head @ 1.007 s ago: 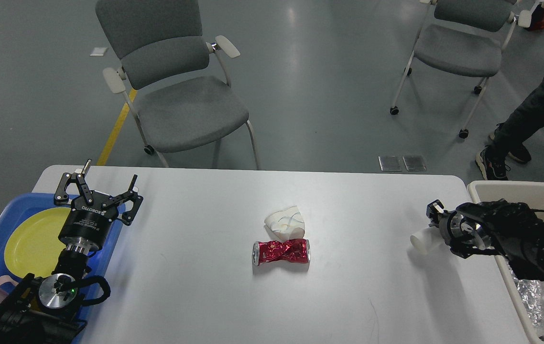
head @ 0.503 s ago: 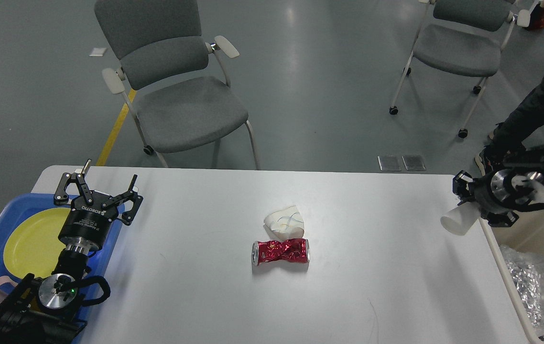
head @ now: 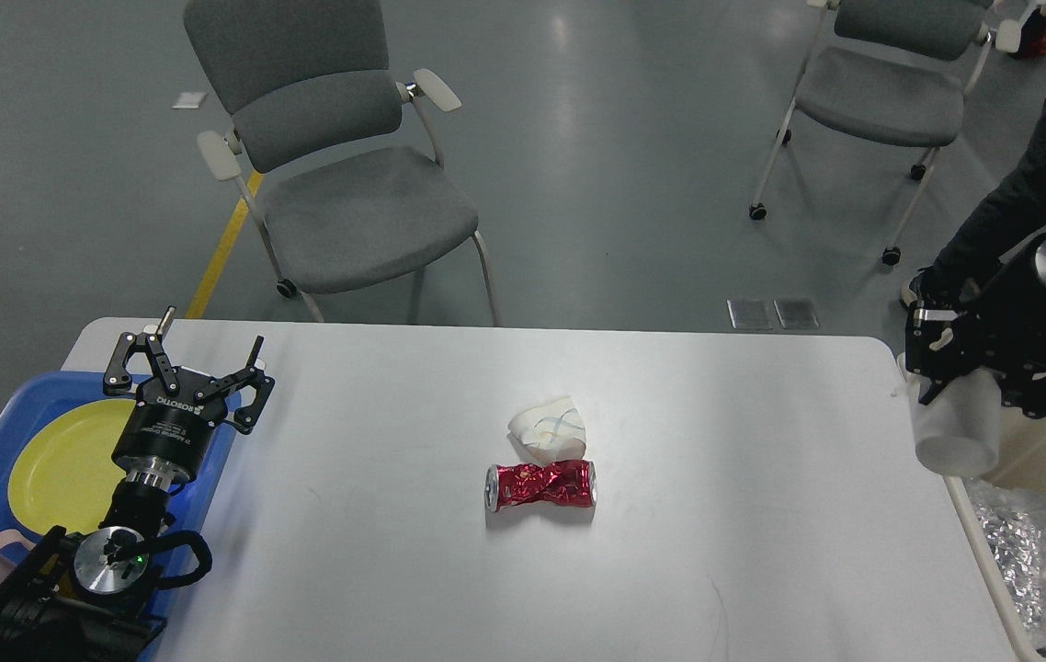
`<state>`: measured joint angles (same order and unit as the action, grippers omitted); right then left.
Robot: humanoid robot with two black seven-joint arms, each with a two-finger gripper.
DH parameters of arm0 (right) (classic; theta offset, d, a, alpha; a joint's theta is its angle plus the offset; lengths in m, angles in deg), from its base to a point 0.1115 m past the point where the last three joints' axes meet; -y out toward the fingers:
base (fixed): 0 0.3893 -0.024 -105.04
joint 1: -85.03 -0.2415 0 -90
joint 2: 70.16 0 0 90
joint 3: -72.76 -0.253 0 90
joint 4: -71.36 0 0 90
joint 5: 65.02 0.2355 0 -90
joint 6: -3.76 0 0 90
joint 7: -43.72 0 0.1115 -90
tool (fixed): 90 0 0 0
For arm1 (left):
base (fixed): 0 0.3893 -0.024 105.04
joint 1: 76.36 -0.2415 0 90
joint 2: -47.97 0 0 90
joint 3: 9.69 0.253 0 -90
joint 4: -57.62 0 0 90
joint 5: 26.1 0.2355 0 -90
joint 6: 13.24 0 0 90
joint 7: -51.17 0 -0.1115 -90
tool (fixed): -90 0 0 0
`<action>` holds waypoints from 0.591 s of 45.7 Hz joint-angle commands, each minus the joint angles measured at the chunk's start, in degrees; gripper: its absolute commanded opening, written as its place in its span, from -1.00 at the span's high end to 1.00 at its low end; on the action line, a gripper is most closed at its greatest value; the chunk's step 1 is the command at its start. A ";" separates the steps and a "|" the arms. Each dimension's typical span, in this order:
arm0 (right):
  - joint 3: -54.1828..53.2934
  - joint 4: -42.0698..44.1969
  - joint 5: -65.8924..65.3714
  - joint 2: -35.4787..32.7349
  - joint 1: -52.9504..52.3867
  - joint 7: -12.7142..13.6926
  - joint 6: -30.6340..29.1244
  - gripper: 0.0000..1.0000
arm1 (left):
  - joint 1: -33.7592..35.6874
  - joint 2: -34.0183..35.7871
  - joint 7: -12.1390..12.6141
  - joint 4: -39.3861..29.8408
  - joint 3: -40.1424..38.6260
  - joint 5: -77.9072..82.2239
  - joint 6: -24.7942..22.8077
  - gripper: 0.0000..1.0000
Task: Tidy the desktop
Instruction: 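Lift the paper cup and drop it into the white bin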
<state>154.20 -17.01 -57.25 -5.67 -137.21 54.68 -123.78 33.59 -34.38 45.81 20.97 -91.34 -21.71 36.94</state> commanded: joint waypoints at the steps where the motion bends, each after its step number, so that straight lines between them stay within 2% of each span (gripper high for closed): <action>1: 1.00 -4.35 -2.22 0.03 -4.61 -1.82 -1.93 1.00 | 0.00 0.00 -0.01 0.00 0.00 0.00 0.00 -0.93; 5: 2.76 -4.70 -2.84 0.03 -5.31 -5.42 -1.84 1.00 | 0.00 0.00 -0.01 0.00 0.00 0.00 0.00 -0.93; 7: 3.37 -4.70 -2.93 0.03 -5.31 -6.31 -1.84 1.00 | 0.00 0.00 -0.01 0.00 0.00 0.00 0.00 -0.93; 13: 5.31 -3.91 -3.19 -0.85 -5.14 -6.22 -1.23 1.00 | 0.00 0.00 -0.01 0.00 0.00 0.00 0.00 -0.93; 17: 7.24 -2.07 -3.10 -2.87 -4.09 -6.22 1.32 1.00 | 0.00 0.00 -0.01 0.00 0.00 0.00 0.00 -0.93; 21: 9.00 0.12 -3.45 -7.52 -0.58 -6.13 4.75 1.00 | -0.09 0.00 -0.01 0.00 0.00 0.00 0.00 -0.93; 27: 8.48 9.95 -6.35 -15.52 8.55 -5.78 6.07 1.00 | -0.09 0.00 -0.01 0.00 0.00 0.00 0.00 -0.93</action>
<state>162.96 -14.79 -61.41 -15.12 -135.78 48.66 -119.01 33.57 -34.38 45.81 20.97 -91.34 -21.71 36.94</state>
